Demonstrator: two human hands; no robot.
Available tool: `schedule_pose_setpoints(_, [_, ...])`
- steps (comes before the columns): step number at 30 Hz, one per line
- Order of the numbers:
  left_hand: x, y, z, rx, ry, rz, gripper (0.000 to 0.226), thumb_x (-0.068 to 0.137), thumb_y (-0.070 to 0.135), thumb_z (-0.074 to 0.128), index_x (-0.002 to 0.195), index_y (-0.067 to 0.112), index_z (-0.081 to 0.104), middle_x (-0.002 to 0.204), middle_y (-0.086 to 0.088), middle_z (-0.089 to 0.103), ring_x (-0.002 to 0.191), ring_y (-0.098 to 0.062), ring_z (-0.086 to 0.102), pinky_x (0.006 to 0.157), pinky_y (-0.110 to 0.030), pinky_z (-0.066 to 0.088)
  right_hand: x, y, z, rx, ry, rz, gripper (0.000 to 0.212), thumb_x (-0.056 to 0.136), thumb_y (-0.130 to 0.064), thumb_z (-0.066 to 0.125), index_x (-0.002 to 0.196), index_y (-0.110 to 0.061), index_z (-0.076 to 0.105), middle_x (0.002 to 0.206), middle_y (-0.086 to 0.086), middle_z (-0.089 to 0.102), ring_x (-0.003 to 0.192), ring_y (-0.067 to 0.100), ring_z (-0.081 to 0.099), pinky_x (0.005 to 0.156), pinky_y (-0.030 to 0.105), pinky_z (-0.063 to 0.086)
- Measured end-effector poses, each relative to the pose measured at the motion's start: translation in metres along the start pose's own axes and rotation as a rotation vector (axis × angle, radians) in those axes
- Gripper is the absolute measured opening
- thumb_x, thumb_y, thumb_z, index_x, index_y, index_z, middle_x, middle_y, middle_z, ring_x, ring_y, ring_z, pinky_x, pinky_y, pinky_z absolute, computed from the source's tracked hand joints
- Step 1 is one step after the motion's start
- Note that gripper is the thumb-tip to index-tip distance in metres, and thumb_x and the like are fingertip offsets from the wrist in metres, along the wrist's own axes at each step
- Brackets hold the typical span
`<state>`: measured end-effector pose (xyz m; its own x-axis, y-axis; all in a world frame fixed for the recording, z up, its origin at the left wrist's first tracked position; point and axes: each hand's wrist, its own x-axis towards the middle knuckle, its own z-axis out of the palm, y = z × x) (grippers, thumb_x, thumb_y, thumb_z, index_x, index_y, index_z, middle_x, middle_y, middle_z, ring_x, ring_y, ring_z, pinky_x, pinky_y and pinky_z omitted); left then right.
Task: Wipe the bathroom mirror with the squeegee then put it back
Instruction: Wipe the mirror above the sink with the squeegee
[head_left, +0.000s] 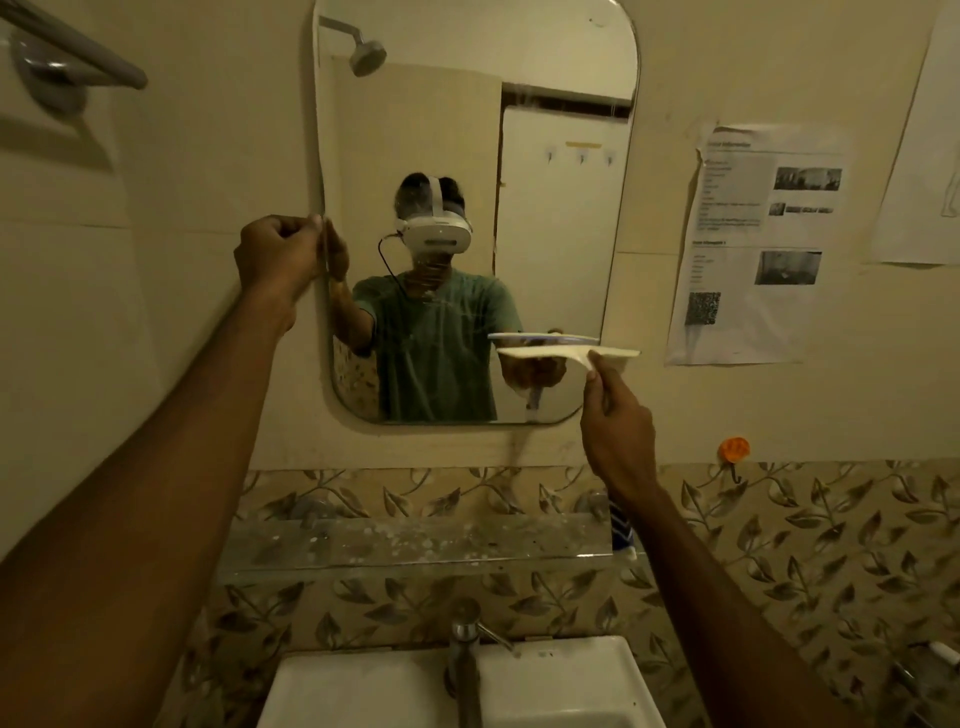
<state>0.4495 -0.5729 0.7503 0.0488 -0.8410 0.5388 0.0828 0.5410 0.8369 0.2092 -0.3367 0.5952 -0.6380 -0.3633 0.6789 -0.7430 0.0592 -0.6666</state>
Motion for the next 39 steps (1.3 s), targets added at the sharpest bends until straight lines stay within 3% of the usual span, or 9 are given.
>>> schedule_pose_setpoints(5, [0.023,0.039,0.001,-0.012,-0.079,0.11,0.018,0.091,0.035,0.062,0.103,0.023,0.063,0.108,0.0,0.069,0.098,-0.013,0.066,0.09,-0.035,0.056,0.037,-0.043,-0.004,0.072,0.045,-0.021,0.042,0.103,-0.043,0.033,0.143,-0.034,0.041,0.074,0.005,0.064,0.061,0.027,0.064,0.051,0.042,0.058])
schedule_pose_setpoints(13, [0.055,0.084,0.016,0.034,-0.083,0.277,0.03,0.094,0.032,0.058,0.115,0.013,0.065,0.108,-0.003,0.068,0.09,-0.012,0.06,0.072,-0.02,0.048,0.1,-0.112,-0.006,0.136,0.195,-0.113,0.039,0.104,-0.038,0.034,0.139,-0.029,0.047,0.09,0.008,0.068,0.07,0.026,0.066,0.053,0.03,0.057])
schedule_pose_setpoints(18, [0.064,0.085,0.022,0.021,-0.03,0.28,0.024,0.092,0.026,0.062,0.109,0.009,0.066,0.103,-0.009,0.071,0.092,-0.019,0.067,0.088,-0.034,0.055,0.144,-0.15,-0.016,0.158,0.264,-0.177,0.04,0.103,-0.039,0.035,0.14,-0.029,0.046,0.072,0.004,0.059,0.048,0.013,0.05,0.034,0.021,0.045])
schedule_pose_setpoints(24, [0.071,0.079,0.019,0.022,-0.057,0.289,0.029,0.09,0.028,0.067,0.11,0.007,0.069,0.099,-0.012,0.073,0.09,-0.026,0.07,0.085,-0.038,0.057,0.197,-0.196,-0.03,0.114,0.346,-0.298,0.038,0.103,-0.038,0.034,0.135,-0.028,0.05,0.081,-0.002,0.062,0.052,0.011,0.056,0.034,0.018,0.044])
schedule_pose_setpoints(28, [0.072,0.079,0.016,0.049,-0.047,0.301,0.031,0.089,0.031,0.068,0.107,0.007,0.07,0.098,-0.009,0.072,0.08,-0.016,0.064,0.072,-0.025,0.049,0.222,-0.214,-0.028,0.08,0.343,-0.365,0.036,0.103,-0.037,0.033,0.131,-0.029,0.053,0.106,0.005,0.067,0.076,0.017,0.065,0.06,0.033,0.057])
schedule_pose_setpoints(31, [0.075,0.079,0.013,0.057,-0.092,0.28,0.033,0.089,0.034,0.068,0.106,0.006,0.07,0.099,-0.012,0.073,0.088,-0.022,0.067,0.084,-0.034,0.055,0.235,-0.218,-0.022,0.084,0.375,-0.359,0.041,0.103,-0.036,0.034,0.138,-0.024,0.049,0.124,0.005,0.063,0.095,0.013,0.061,0.077,0.023,0.048])
schedule_pose_setpoints(33, [0.077,0.079,0.012,0.056,-0.11,0.27,0.033,0.089,0.035,0.067,0.104,0.005,0.071,0.097,-0.013,0.073,0.091,-0.026,0.069,0.087,-0.041,0.056,0.239,-0.216,-0.019,0.052,0.376,-0.367,0.04,0.103,-0.036,0.033,0.139,-0.025,0.047,0.115,0.005,0.066,0.086,0.012,0.062,0.071,0.022,0.048])
schedule_pose_setpoints(36, [0.077,0.076,0.016,0.093,-0.082,0.298,0.033,0.091,0.037,0.064,0.102,0.006,0.071,0.094,-0.01,0.072,0.087,-0.022,0.066,0.08,-0.033,0.053,0.235,-0.212,-0.015,0.003,0.371,-0.374,0.038,0.104,-0.037,0.031,0.139,-0.031,0.045,0.088,0.004,0.065,0.065,0.013,0.062,0.059,0.033,0.055])
schedule_pose_setpoints(39, [0.074,0.074,0.02,0.109,-0.046,0.317,0.033,0.092,0.037,0.062,0.103,0.007,0.07,0.095,-0.008,0.072,0.089,-0.019,0.064,0.076,-0.027,0.044,0.214,-0.19,-0.002,0.013,0.385,-0.388,0.038,0.105,-0.035,0.032,0.14,-0.028,0.044,0.074,0.002,0.059,0.051,0.003,0.056,0.043,0.017,0.043])
